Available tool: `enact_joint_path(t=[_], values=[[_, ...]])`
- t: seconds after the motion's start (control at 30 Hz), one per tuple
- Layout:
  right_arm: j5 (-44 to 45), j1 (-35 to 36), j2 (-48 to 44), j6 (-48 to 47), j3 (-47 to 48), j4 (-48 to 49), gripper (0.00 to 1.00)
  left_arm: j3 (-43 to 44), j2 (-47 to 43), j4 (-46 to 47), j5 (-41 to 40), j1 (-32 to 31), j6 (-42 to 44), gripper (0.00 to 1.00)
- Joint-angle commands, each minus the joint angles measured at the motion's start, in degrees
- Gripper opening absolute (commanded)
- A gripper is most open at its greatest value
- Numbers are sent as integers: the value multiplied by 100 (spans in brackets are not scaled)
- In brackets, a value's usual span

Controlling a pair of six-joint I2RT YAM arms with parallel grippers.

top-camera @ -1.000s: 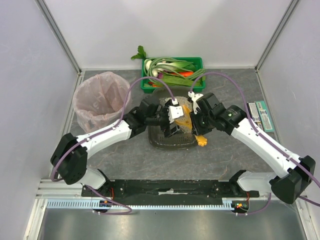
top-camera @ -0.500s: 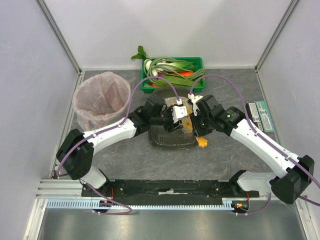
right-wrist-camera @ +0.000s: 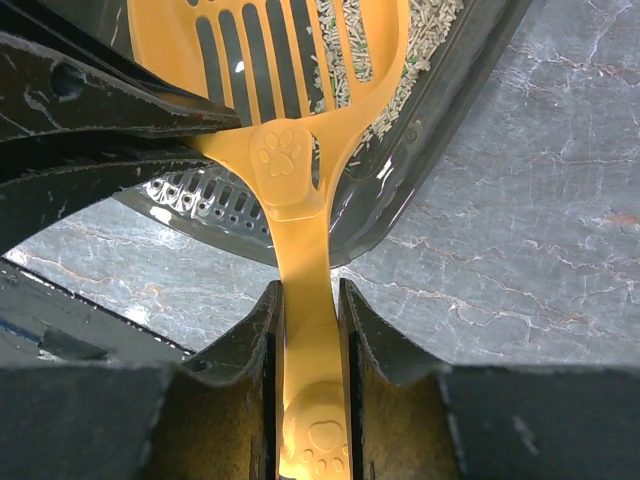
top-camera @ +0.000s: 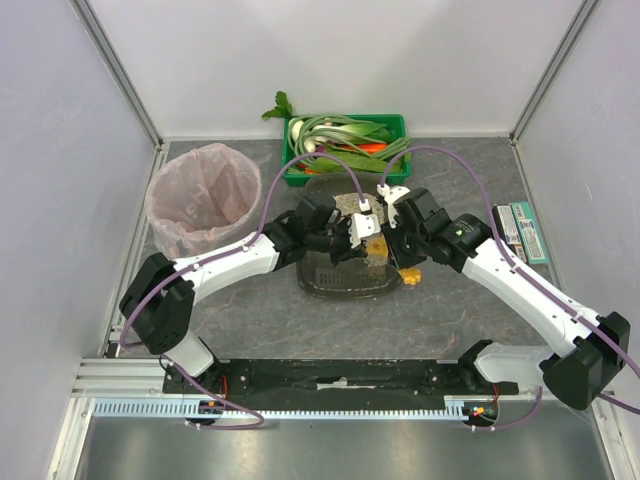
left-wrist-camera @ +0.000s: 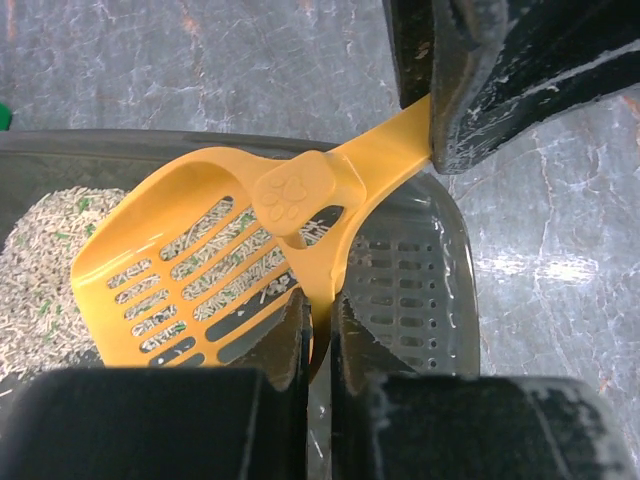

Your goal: Clean the litter box

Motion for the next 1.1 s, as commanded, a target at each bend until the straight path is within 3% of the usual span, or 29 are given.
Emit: enact_joint_path(t=[0.0, 0.2, 0.4, 0.73, 0.9, 1.07], values=[[159, 25, -203, 257, -54, 290, 8, 324, 74, 85, -449, -24, -384, 2], [380, 25, -379, 353, -133, 484, 47, 737, 223, -345, -459, 3, -946, 2], [766, 34, -695, 441, -133, 537, 74, 861, 109, -539, -739, 73, -1465, 2], [1083, 25, -1328, 301, 253, 1045, 95, 641, -295, -636, -626, 424, -2177, 2], [548, -124, -1240, -24, 631, 1354, 96, 405, -620, -392, 251, 837, -2801, 2], [213, -396, -1030, -147, 1299, 1530, 98, 280, -735, -206, 1174, 1031, -2792, 2]])
